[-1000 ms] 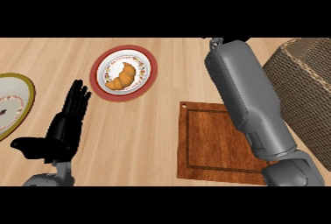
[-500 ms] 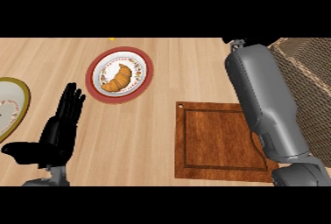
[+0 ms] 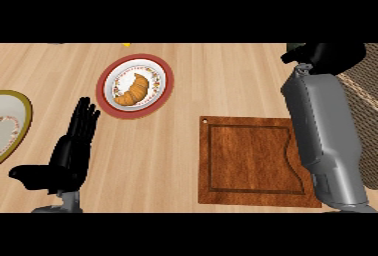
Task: Pick the squash from the cutting board and place it in the basket
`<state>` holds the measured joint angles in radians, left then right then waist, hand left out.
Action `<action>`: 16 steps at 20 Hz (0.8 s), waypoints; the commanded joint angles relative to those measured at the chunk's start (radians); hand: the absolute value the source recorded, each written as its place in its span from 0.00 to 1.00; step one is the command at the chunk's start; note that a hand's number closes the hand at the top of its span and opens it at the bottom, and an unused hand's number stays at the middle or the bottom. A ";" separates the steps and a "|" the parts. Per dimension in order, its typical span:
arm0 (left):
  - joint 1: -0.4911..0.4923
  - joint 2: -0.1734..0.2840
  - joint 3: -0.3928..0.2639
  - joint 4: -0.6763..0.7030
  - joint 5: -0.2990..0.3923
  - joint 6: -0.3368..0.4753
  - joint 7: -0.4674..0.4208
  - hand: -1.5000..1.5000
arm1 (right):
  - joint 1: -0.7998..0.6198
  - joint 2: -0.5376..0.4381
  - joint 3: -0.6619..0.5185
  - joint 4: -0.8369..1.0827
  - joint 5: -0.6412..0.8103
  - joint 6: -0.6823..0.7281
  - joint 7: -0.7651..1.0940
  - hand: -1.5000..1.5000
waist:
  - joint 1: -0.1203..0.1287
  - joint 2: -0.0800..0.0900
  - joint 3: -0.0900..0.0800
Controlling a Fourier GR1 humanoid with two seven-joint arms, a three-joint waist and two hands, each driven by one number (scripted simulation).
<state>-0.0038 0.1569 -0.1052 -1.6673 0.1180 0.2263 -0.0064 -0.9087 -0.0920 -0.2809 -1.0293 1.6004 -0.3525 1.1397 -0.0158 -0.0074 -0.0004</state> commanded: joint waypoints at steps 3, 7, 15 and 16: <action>-0.003 0.004 0.005 -0.041 0.003 -0.002 0.056 0.50 | 0.198 0.012 -0.001 -0.210 -0.003 0.109 0.054 1.00 | -0.002 -0.001 0.000; -0.061 -0.004 0.033 0.086 -0.014 -0.013 -0.028 0.50 | 0.240 -0.013 -0.042 -0.258 -0.068 0.155 -0.015 1.00 | -0.005 0.004 0.000; 0.058 -0.042 -0.032 -0.052 -0.046 0.003 -0.012 0.50 | 0.321 -0.027 -0.071 -0.303 -0.114 0.168 -0.054 1.00 | 0.016 0.005 0.000; 0.049 -0.010 -0.007 -0.111 -0.015 -0.014 0.058 0.50 | 0.285 -0.063 -0.113 -0.215 -0.137 0.101 -0.076 1.00 | 0.024 0.007 0.001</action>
<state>0.0153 0.1396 -0.1103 -1.7020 0.0983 0.2120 -0.0002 -0.6460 -0.1263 -0.3559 -1.2895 1.4931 -0.2353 1.0395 0.0023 -0.0123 -0.0096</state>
